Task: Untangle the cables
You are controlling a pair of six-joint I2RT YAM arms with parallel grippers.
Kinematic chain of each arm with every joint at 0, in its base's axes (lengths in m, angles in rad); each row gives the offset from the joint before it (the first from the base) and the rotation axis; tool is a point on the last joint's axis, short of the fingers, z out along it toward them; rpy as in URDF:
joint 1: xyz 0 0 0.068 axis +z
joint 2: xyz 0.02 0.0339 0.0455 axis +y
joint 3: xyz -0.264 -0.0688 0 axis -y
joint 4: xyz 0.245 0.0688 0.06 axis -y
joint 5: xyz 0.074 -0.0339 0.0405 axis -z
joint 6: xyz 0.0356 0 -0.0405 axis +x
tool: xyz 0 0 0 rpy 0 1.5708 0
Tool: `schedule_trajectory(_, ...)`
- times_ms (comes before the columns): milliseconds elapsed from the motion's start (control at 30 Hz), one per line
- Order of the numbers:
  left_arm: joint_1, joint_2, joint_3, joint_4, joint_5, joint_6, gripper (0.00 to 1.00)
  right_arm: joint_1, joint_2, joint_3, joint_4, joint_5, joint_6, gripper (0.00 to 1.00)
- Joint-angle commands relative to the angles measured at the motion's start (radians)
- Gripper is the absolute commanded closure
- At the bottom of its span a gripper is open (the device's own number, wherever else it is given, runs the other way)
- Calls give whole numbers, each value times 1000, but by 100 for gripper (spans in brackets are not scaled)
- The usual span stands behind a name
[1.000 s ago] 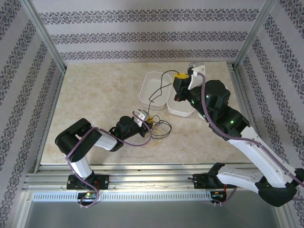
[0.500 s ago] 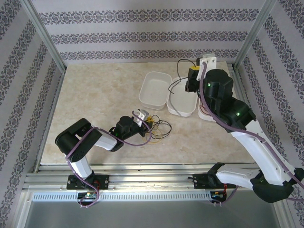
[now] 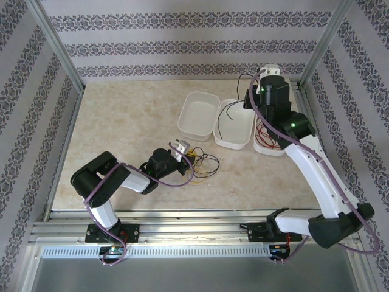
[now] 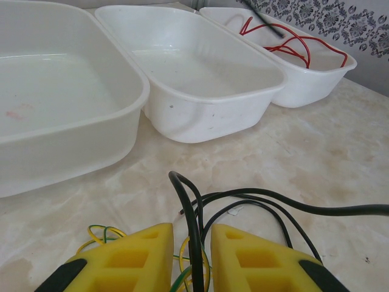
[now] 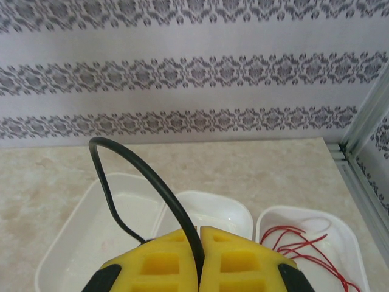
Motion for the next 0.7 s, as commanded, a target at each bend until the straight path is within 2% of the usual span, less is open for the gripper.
schedule_trajectory(0,-10,-8,7,19,1,-21,78,-39,48,-27,49,-26,22,100)
schedule_trajectory(167,-10,-12,8,16,4,-24,78,-107,170,-59,86,-22,13,100)
schedule_trajectory(333,-10,-19,7,12,5,-29,78,-157,302,-52,80,-68,25,100)
schedule_trajectory(667,-10,-23,20,-7,11,-25,78,-172,493,-16,3,-130,56,100)
